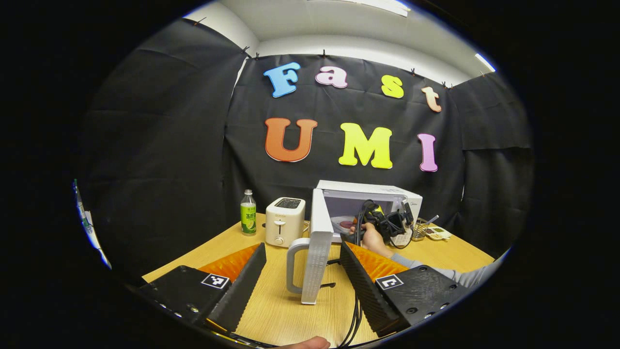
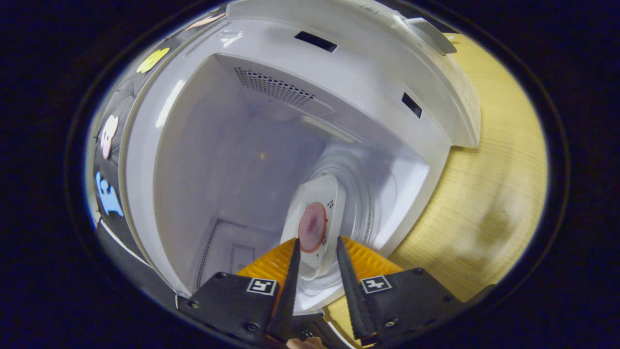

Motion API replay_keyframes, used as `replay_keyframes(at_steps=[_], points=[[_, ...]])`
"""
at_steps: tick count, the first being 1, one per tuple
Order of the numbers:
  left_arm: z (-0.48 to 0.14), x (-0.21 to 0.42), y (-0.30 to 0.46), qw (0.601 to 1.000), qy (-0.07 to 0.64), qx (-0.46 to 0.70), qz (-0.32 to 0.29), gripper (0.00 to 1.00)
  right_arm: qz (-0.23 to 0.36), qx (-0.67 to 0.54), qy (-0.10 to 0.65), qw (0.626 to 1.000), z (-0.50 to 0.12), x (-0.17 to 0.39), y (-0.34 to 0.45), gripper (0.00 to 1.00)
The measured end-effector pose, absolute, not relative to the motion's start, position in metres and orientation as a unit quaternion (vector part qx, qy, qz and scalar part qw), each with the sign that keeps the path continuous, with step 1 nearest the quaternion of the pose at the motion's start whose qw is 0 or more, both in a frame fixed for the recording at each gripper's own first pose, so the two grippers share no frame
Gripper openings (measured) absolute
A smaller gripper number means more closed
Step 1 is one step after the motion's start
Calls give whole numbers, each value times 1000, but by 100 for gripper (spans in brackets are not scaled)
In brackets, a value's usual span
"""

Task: Open the microwave oven with the left hand, put the food in, and close the microwave oven.

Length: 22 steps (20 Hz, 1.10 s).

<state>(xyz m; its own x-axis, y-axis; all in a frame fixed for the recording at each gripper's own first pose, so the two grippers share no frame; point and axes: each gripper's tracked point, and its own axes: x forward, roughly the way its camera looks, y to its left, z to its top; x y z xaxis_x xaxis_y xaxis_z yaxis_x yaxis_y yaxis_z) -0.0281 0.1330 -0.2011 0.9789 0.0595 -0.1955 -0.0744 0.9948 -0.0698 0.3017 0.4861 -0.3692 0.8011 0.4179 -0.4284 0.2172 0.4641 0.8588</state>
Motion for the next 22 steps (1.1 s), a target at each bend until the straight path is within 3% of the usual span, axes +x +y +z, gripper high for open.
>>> replay_keyframes(at_steps=[1, 3, 11, 18, 19, 20, 22], points=[[-200, -30, 134, 994, 96, -38, 37, 94, 84, 504, 298, 806, -360, 301, 485, 61], [-197, -34, 135, 994, 92, -36, 41, 94, 92, 462, 282, 836, -355, 297, 472, 100], [-203, -47, 149, 993, 91, -26, 70, 91, 178, 266, 240, 917, -320, 263, 398, 99], [-198, -41, 179, 990, 69, 10, 125, 94, 237, 160, 167, 944, -237, 209, 306, 99], [-195, -40, 182, 990, 63, 8, 129, 82, 246, 151, 157, 945, -225, 194, 293, 99], [-194, -37, 186, 989, 63, 6, 135, 94, 253, 143, 149, 945, -211, 182, 281, 99], [-191, -32, 197, 988, 54, 10, 147, 91, 262, 120, 118, 950, -181, 155, 254, 99]])
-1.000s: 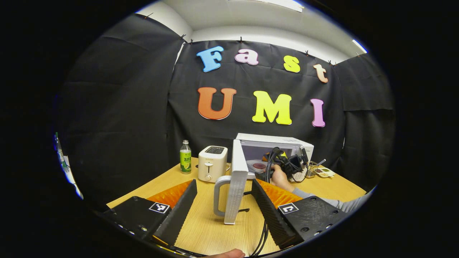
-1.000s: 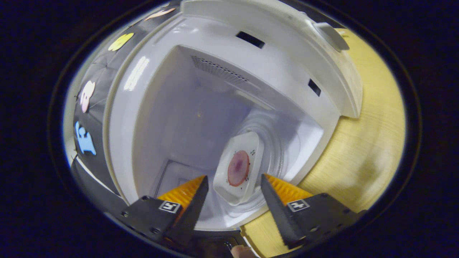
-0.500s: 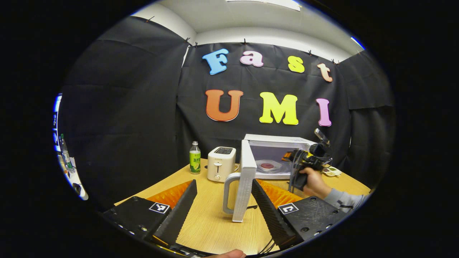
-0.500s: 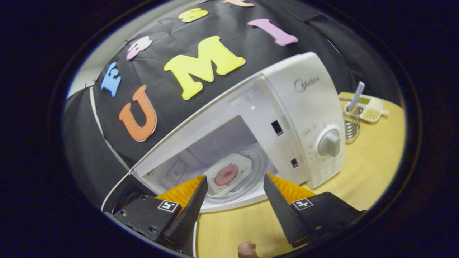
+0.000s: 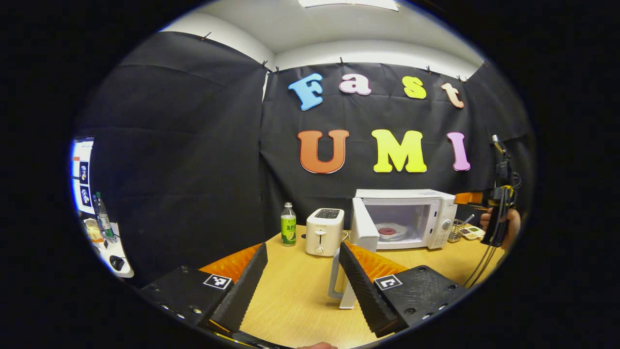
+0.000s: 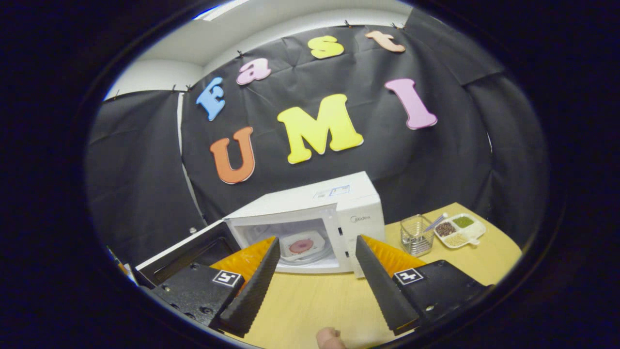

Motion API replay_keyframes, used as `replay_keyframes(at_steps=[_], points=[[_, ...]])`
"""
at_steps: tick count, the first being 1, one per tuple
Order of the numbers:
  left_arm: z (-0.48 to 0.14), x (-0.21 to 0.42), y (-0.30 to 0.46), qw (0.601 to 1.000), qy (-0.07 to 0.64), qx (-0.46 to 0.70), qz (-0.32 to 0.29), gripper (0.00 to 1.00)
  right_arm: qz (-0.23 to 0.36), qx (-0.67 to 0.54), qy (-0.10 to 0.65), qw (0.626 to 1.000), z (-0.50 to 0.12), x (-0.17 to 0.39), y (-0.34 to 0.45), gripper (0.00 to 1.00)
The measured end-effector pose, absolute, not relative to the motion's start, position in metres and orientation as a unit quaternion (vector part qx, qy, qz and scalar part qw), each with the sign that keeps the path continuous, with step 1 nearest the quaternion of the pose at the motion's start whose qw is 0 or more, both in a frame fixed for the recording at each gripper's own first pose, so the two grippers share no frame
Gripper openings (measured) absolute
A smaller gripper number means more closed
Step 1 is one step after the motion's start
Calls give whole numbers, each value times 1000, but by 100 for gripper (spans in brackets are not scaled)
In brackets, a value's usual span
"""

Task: Open the microwave oven with the left hand, put the food in, and close the microwave oven.

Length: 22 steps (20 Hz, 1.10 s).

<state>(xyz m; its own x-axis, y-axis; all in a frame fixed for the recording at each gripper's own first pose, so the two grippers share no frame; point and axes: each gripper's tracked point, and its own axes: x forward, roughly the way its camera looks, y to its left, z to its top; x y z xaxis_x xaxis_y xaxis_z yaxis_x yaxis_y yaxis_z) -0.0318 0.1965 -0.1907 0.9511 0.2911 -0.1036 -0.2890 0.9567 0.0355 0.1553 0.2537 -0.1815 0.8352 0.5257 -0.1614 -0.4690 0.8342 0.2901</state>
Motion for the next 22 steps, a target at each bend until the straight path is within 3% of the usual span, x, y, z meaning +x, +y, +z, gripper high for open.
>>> replay_keyframes(at_steps=[1, 2, 3, 4, 5, 6, 7, 8, 9, 10, 11, 12, 13, 15, 16, 17, 18, 19, 21, 22], points=[[-190, -28, 201, 987, 53, 11, 154, 84, 261, 107, 101, 954, -167, 143, 237, 100], [-192, -25, 206, 986, 54, 10, 158, 69, 261, 93, 82, 957, -152, 130, 222, 100], [-194, -23, 212, 985, 54, 8, 163, 73, 257, 80, 65, 961, -140, 118, 206, 100], [-196, -19, 218, 984, 56, 5, 171, 67, 251, 70, 47, 964, -128, 105, 189, 100], [-200, -15, 223, 983, 59, 2, 173, 41, 248, 64, 31, 966, -115, 87, 173, 100], [-205, -13, 225, 983, 62, 0, 171, 34, 247, 59, 19, 967, -104, 73, 160, 100], [-210, -8, 231, 982, 61, -3, 178, 16, 243, 55, 11, 968, -98, 59, 149, 100], [-214, -3, 237, 981, 61, -8, 182, 5, 234, 57, 5, 970, -92, 48, 136, 100], [-222, 4, 242, 982, 62, -17, 180, 0, 230, 57, -1, 972, -87, 33, 124, 100], [-231, 10, 240, 983, 66, -22, 170, 0, 226, 53, -5, 973, -84, 21, 113, 90], [-243, 17, 240, 984, 75, -24, 162, 0, 223, 49, -9, 974, -82, 10, 103, 100], [-257, 24, 239, 984, 90, -30, 149, 0, 220, 43, -13, 974, -79, -2, 92, 100], [-270, 28, 233, 985, 105, -41, 131, 0, 215, 41, -14, 976, -78, -11, 83, 90], [-277, 39, 221, 988, 103, -50, 104, 0, 212, 40, -18, 976, -77, -38, 70, 90], [-276, 44, 219, 989, 96, -48, 99, 0, 215, 38, -19, 976, -77, -52, 66, 100], [-276, 47, 214, 991, 92, -44, 92, 0, 214, 38, -20, 976, -77, -64, 60, 90], [-279, 48, 208, 991, 89, -39, 87, 0, 209, 39, -23, 977, -75, -72, 53, 90], [-280, 50, 201, 993, 88, -34, 77, 0, 201, 41, -25, 978, -72, -82, 43, 100], [-280, 55, 189, 994, 86, -14, 60, 0, 191, 37, -29, 980, -70, -97, 32, 100], [-282, 56, 187, 994, 88, -2, 63, 0, 185, 34, -32, 982, -67, -104, 25, 90]])
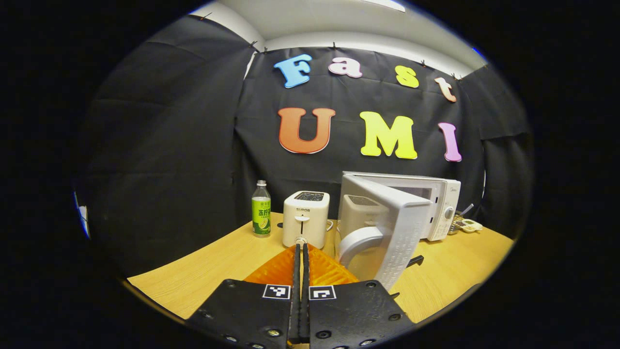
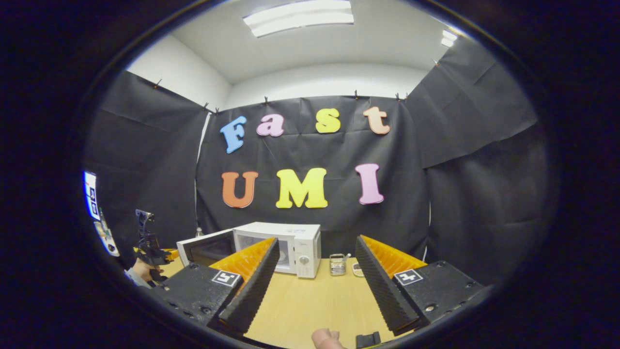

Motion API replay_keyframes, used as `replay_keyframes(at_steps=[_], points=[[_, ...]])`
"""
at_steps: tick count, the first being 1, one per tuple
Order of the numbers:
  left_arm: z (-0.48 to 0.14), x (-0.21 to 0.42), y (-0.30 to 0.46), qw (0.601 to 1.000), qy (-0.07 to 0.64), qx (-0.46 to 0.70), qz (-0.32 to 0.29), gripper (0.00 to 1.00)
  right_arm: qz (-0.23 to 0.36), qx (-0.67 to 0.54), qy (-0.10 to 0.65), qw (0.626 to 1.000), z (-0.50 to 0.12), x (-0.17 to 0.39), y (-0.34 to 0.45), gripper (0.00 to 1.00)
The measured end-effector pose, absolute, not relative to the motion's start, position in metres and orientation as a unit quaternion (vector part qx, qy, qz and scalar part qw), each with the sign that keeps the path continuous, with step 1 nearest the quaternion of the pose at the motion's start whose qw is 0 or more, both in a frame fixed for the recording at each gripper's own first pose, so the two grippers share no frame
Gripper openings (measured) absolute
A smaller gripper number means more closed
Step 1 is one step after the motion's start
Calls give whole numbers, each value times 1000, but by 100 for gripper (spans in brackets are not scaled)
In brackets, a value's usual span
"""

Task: Open the microwave oven with the left hand, put the food in, and close the microwave oven.

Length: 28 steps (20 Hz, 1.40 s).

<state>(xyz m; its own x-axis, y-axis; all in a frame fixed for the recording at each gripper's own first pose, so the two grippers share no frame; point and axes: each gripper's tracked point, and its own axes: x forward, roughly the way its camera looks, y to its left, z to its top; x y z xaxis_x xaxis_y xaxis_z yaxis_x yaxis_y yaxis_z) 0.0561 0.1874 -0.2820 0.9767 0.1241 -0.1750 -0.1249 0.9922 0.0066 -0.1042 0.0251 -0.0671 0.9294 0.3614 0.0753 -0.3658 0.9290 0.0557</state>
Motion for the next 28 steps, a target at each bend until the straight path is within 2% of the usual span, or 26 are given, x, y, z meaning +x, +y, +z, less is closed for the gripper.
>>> replay_keyframes(at_steps=[1, 5, 6, 7, 18, 19, 20, 28], points=[[-284, 57, 186, 994, 93, 7, 63, 0, 183, 33, -39, 982, -61, -110, 20, 100], [-290, 64, 160, 994, 103, -12, 33, 0, 182, 35, -51, 981, -58, -126, 7, 100], [-293, 65, 154, 994, 105, -13, 27, 15, 182, 41, -49, 981, -59, -126, 5, 100], [-295, 67, 146, 994, 108, -11, 19, 0, 184, 46, -47, 981, -61, -126, 4, 100], [-309, 97, 69, 992, 120, 11, -44, 0, 158, 84, -42, 983, -67, -113, -23, 100], [-309, 100, 61, 992, 117, 12, -50, 15, 155, 85, -39, 983, -70, -111, -26, 100], [-308, 103, 55, 992, 115, 13, -57, 0, 156, 86, -36, 983, -71, -110, -26, 100], [-305, 135, -3, 990, 88, 7, -107, 0, 152, 89, -32, 984, -77, -104, -39, 100]])
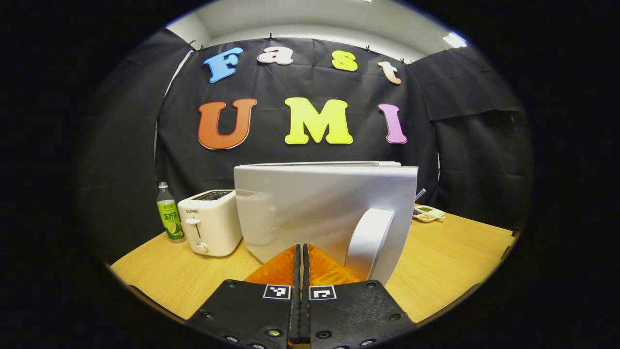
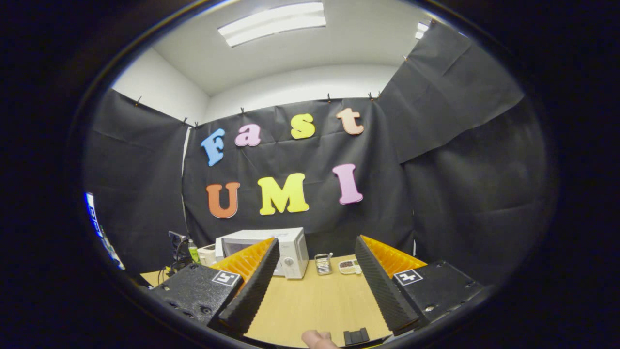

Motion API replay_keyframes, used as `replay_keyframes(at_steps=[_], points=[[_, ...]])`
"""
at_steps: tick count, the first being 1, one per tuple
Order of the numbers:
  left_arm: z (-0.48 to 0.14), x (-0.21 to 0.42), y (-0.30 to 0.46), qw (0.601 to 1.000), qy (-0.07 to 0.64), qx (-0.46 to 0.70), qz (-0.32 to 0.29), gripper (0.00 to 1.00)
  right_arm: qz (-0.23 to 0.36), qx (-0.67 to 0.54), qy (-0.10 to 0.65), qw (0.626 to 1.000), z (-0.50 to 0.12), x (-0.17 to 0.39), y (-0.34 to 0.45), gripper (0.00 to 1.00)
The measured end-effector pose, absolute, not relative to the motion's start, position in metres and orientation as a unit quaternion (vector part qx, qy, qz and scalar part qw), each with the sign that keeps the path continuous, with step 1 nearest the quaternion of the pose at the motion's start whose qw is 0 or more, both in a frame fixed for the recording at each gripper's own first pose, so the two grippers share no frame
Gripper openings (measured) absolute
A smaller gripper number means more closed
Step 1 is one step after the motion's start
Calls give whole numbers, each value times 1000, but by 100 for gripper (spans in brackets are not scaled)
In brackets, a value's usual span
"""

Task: Open the microwave oven with the left hand, put the food in, and close the microwave oven.

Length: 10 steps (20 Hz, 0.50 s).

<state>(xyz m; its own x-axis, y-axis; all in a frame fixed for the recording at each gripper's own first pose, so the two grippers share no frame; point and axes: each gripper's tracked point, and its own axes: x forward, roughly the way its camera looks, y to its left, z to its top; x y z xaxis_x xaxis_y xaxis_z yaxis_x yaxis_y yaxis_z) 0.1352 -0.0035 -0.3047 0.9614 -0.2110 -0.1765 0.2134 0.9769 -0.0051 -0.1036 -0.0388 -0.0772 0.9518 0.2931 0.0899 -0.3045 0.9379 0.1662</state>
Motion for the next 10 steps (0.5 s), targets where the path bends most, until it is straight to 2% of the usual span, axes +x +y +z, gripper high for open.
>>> replay_keyframes(at_steps=[3, 10], points=[[-303, 149, -31, 987, 74, -13, -140, 0, 155, 89, -28, 983, -84, -100, -41, 100], [-312, 185, -81, 983, 87, -25, -158, 0, 163, 102, -13, 981, -100, -78, -44, 100]])
